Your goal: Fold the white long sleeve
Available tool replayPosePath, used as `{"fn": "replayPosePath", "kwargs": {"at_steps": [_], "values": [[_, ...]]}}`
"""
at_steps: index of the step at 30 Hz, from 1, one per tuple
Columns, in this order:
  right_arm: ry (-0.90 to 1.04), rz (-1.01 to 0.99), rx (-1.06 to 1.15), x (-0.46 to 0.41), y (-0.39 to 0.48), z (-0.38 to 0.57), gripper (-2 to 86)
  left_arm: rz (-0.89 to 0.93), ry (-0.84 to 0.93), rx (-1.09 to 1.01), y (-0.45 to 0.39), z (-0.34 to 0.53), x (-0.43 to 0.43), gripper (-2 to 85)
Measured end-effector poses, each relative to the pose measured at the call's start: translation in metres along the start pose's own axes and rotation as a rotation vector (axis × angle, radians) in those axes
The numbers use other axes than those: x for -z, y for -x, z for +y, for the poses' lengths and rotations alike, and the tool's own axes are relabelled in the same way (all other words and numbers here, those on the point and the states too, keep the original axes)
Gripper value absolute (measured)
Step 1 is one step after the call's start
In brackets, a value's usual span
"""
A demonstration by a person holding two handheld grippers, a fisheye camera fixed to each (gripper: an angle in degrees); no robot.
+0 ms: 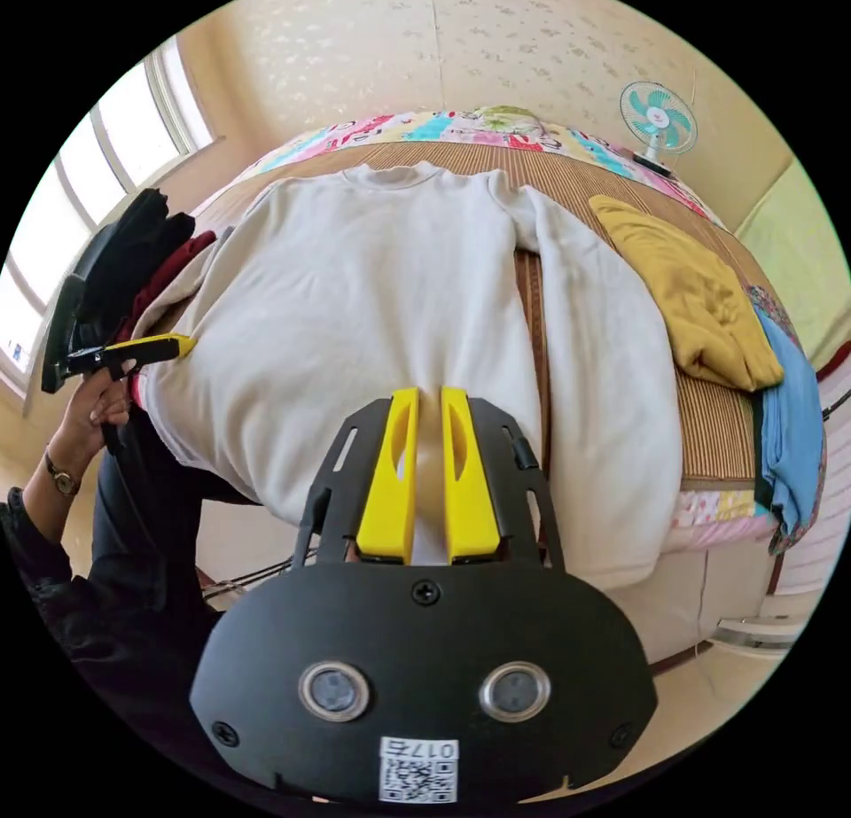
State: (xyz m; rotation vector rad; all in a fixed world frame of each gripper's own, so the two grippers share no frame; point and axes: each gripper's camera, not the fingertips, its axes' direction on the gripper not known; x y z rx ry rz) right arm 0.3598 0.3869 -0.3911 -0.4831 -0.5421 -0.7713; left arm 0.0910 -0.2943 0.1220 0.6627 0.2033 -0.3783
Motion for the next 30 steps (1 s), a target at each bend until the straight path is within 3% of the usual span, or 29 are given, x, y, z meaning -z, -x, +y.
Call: {"fn": "replayPosePath", "kwargs": {"at_steps": [3, 5, 7, 9, 11, 14, 17, 19, 21, 23, 26, 30], "values": [[0.044, -0.018, -0.119, 0.036, -0.02, 0.029, 4.0, -0.019, 0.005, 0.01, -0.002, 0.033, 0.015, 4.1], [-0.166, 0.108, -0.221, 0.086, -0.044, 0.06, 6.4, 0.003, -0.021, 0.069, 0.007, 0.046, 0.028, 3.2], [-0.226, 0.226, -0.276, 0.102, -0.066, 0.071, 8.1, 0.078, -0.05, 0.116, 0.02, 0.056, 0.04, 2.6], [-0.098, 0.266, -0.244, 0.081, -0.093, 0.064, 8.9, 0.151, -0.047, 0.163, 0.038, 0.063, 0.044, 2.3], [0.188, 0.176, -0.183, 0.029, -0.126, 0.048, 7.4, 0.157, -0.025, 0.19, 0.049, 0.065, 0.045, 2.1], [0.215, 0.035, -0.182, 0.071, -0.157, 0.028, 4.3, 0.188, -0.031, 0.223, 0.066, 0.068, 0.062, 2.0], [-0.065, -0.265, -0.311, 0.175, -0.239, 0.029, 3.6, 0.197, -0.092, 0.216, 0.081, 0.077, 0.097, 2.0], [-0.234, -0.362, -0.417, 0.224, -0.311, 0.048, 3.5, 0.197, -0.11, 0.223, 0.091, 0.085, 0.114, 2.0], [-0.409, -0.341, -0.547, 0.257, -0.387, 0.082, 3.5, 0.22, -0.118, 0.242, 0.106, 0.097, 0.127, 1.9], [-0.607, -0.247, -0.888, 0.269, -0.483, 0.162, 4.2, 0.228, -0.115, 0.257, 0.116, 0.105, 0.132, 1.8], [-0.704, -0.345, -1.179, 0.241, -0.53, 0.258, 6.7, 0.212, -0.076, 0.272, 0.127, 0.115, 0.133, 1.6], [-0.693, -0.433, -1.188, 0.19, -0.511, 0.307, 9.4, 0.192, -0.048, 0.268, 0.136, 0.118, 0.142, 1.6]]}}
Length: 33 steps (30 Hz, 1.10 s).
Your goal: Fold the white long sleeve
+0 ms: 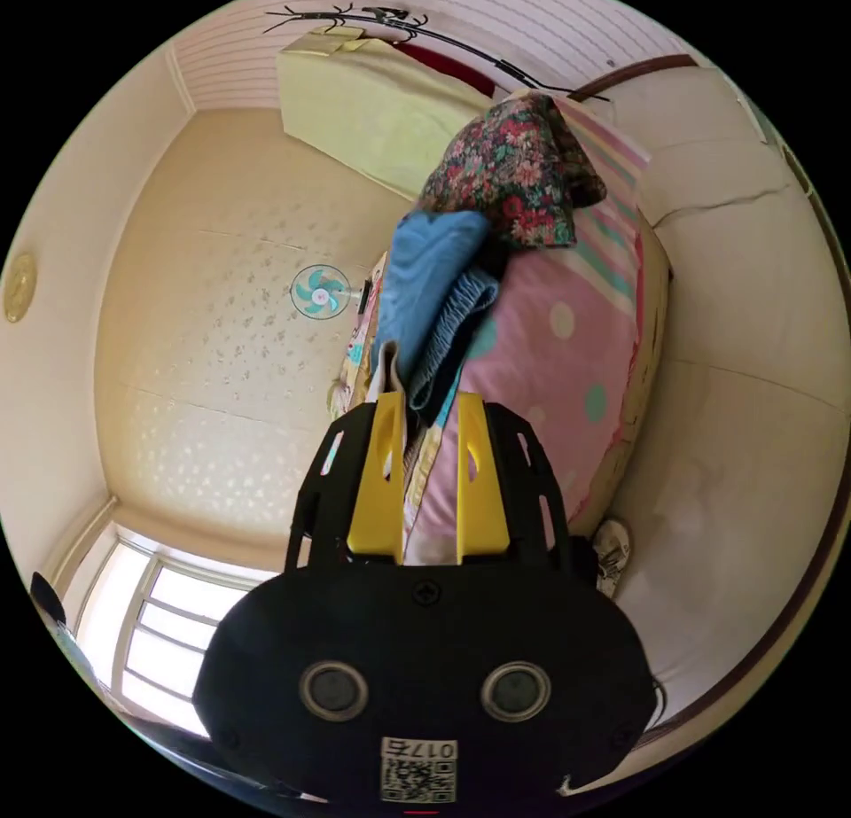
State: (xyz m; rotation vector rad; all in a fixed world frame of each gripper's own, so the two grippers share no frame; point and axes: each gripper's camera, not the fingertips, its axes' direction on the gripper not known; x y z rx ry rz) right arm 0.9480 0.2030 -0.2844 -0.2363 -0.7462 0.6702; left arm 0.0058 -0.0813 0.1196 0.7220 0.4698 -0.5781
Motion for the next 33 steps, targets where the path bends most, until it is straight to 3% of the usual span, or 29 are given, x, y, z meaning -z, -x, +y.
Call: {"fn": "replayPosePath", "kwargs": {"at_steps": [6, 12, 16, 20, 23, 25, 28, 31, 33], "values": [[-0.003, -0.169, 0.025, -0.039, -0.018, 0.037, 12.3, -0.037, 0.018, -0.006, 0.009, -0.013, 0.021, 2.5], [0.029, -0.065, -0.078, -0.092, 0.047, 0.023, 4.6, 0.022, -0.013, 0.097, 0.048, -0.01, 0.054, 6.2], [0.009, -0.197, 0.367, -0.115, 0.224, 0.092, 3.2, 0.041, -0.05, 0.195, 0.087, 0.001, 0.078, 7.6], [0.263, -0.464, 0.683, -0.19, 0.344, 0.237, 3.1, 0.034, -0.027, 0.295, 0.13, 0.007, 0.097, 8.8], [0.473, -0.499, 0.713, -0.266, 0.352, 0.348, 3.4, 0.068, -0.056, 0.34, 0.154, 0.01, 0.112, 10.1], [0.689, -0.401, 0.738, -0.322, 0.332, 0.418, 3.8, 0.118, -0.083, 0.382, 0.17, 0.013, 0.12, 11.4], [1.167, -0.043, 0.642, -0.391, 0.267, 0.516, 4.9, 0.188, -0.135, 0.456, 0.199, 0.018, 0.133, 14.0], [1.12, -0.2, 0.61, -0.349, 0.242, 0.552, 5.7, 0.33, -0.218, 0.568, 0.235, 0.028, 0.142, 15.1], [1.134, -0.173, 0.662, -0.329, 0.237, 0.567, 6.5, 0.506, -0.249, 0.662, 0.263, 0.031, 0.133, 16.0]]}}
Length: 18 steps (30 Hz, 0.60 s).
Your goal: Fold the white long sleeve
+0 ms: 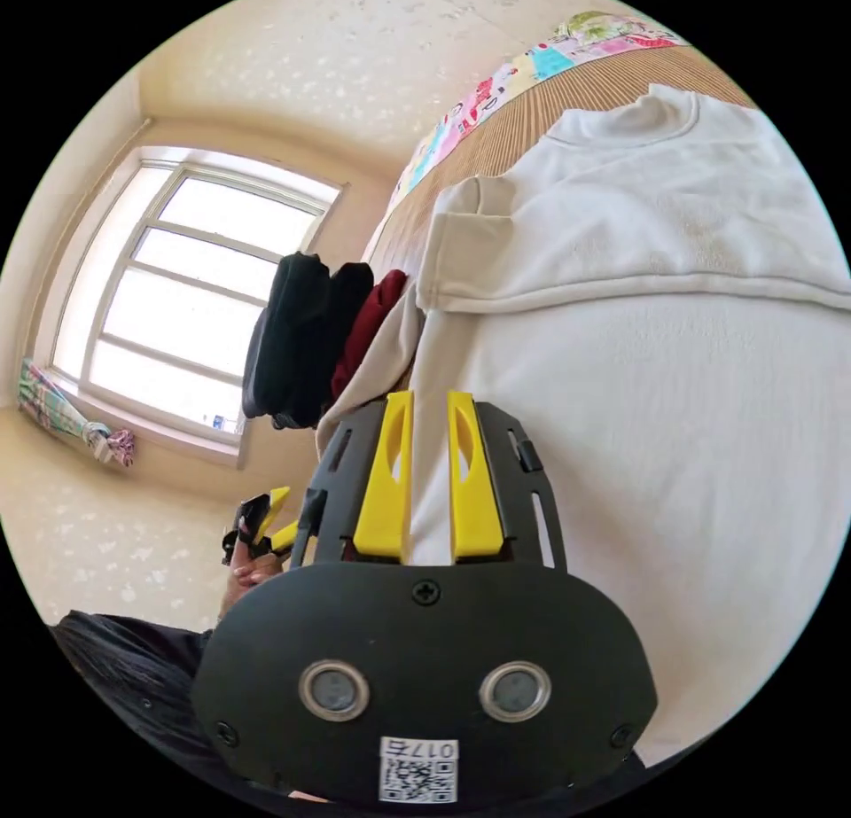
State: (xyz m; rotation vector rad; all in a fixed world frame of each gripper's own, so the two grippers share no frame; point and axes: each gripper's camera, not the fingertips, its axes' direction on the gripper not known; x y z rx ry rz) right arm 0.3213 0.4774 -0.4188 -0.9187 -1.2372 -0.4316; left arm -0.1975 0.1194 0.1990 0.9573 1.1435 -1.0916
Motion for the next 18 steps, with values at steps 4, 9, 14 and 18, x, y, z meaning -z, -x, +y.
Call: {"fn": "replayPosePath", "kwargs": {"at_steps": [4, 9, 14, 18], "values": [[-0.02, 0.167, 0.054, 0.019, 0.005, 0.028, 6.6, 0.175, -0.017, 0.119, 0.026, -0.015, -0.019, 17.4], [-0.176, 0.291, 0.03, 0.076, -0.011, 0.043, 4.4, 0.209, -0.337, 0.412, 0.06, 0.002, -0.006, 4.8], [-0.352, 0.725, -0.097, 0.114, -0.045, 0.091, 1.7, -0.084, -0.499, -0.041, -0.03, 0.021, 0.035, 4.0], [-0.449, 0.735, 0.014, 0.096, -0.067, 0.131, 0.9, -0.17, -0.638, -0.459, -0.154, 0.065, 0.019, 4.0]]}}
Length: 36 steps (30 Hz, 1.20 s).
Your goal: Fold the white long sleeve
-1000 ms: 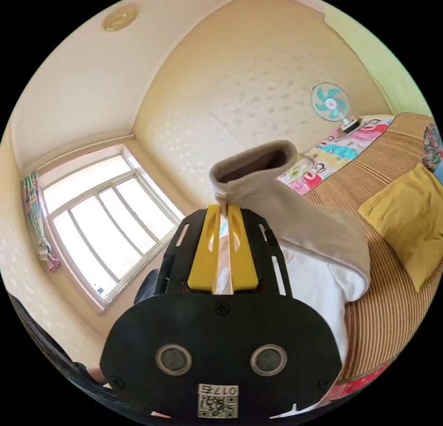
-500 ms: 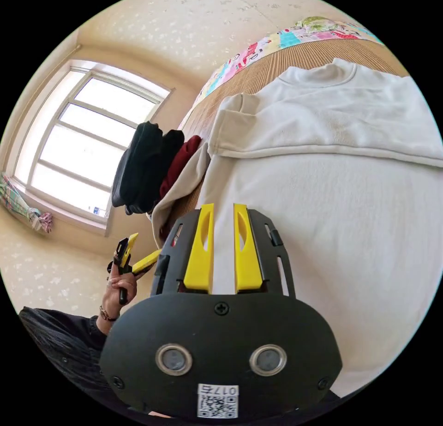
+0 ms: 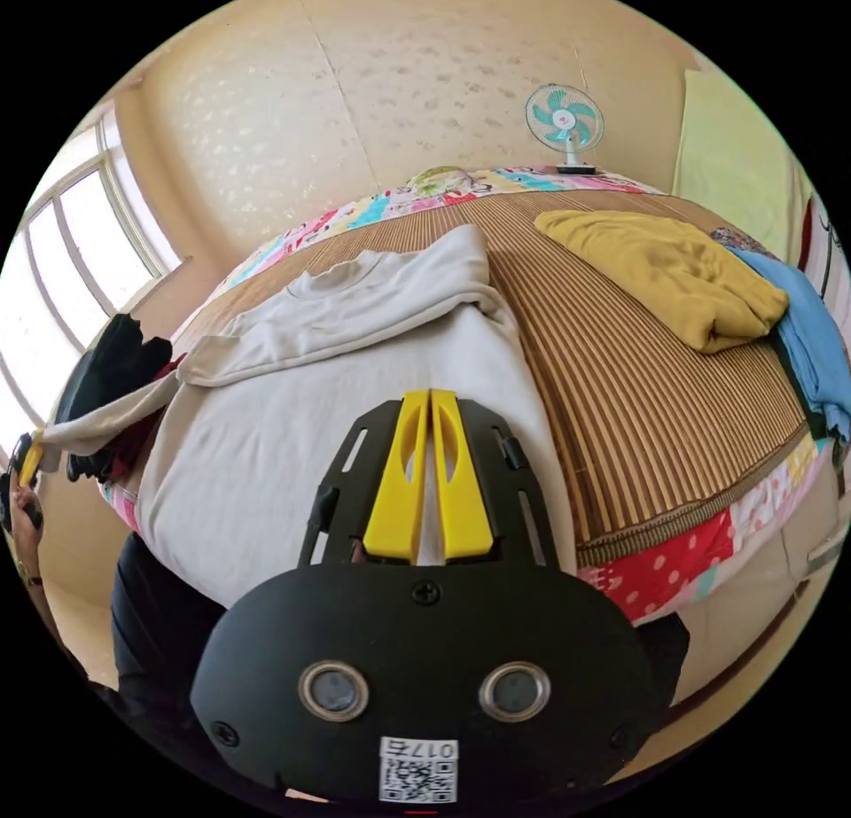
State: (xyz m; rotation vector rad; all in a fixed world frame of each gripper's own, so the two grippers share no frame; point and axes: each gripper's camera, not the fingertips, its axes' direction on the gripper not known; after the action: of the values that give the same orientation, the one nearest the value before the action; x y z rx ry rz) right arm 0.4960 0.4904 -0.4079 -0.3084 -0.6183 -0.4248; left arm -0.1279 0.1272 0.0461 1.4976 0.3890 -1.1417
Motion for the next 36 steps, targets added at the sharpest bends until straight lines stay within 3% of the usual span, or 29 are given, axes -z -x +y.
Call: {"fn": "replayPosePath", "kwargs": {"at_steps": [5, 9, 12, 15, 18, 22, 25, 27, 29, 33, 36], "values": [[0.01, -0.05, -0.017, -0.009, 0.001, 0.008, 0.6, 0.202, -0.028, -0.512, -0.186, 0.043, -0.067, 3.9], [0.002, -0.174, -0.058, -0.014, -0.015, 0.013, 0.5, 0.397, 0.256, -0.771, -0.313, 0.162, -0.184, 4.4], [0.0, -0.238, -0.079, -0.018, -0.022, 0.015, 0.5, 0.331, 0.495, -0.78, -0.349, 0.276, -0.272, 5.9], [0.002, -0.223, -0.073, -0.021, -0.016, 0.015, 0.7, 0.216, 0.705, -0.789, -0.341, 0.365, -0.312, 6.3], [0.014, -0.212, -0.073, -0.025, -0.012, 0.011, 1.2, 0.136, 0.719, -0.824, -0.297, 0.401, -0.298, 6.6], [0.15, -0.194, -0.033, -0.013, 0.002, -0.007, 2.6, 0.009, 0.722, -0.7, -0.228, 0.38, -0.269, 9.1], [0.059, -0.146, 0.013, 0.019, 0.016, -0.001, 4.0, -0.106, 0.658, -0.637, -0.18, 0.354, -0.246, 9.1], [0.088, -0.043, 0.049, 0.018, 0.028, 0.0, 3.4, -0.198, 0.728, -0.643, -0.158, 0.358, -0.263, 6.9], [0.303, 0.096, 0.099, -0.025, 0.043, -0.011, 3.0, -0.272, 0.801, -0.668, -0.155, 0.367, -0.291, 5.6], [0.369, 0.18, 0.111, -0.055, 0.064, -0.054, 2.6, -0.406, 0.788, -0.72, -0.2, 0.372, -0.353, 3.2], [0.435, 0.159, 0.11, -0.09, 0.068, -0.101, 2.8, -0.391, 0.785, -0.718, -0.224, 0.365, -0.412, 2.0]]}}
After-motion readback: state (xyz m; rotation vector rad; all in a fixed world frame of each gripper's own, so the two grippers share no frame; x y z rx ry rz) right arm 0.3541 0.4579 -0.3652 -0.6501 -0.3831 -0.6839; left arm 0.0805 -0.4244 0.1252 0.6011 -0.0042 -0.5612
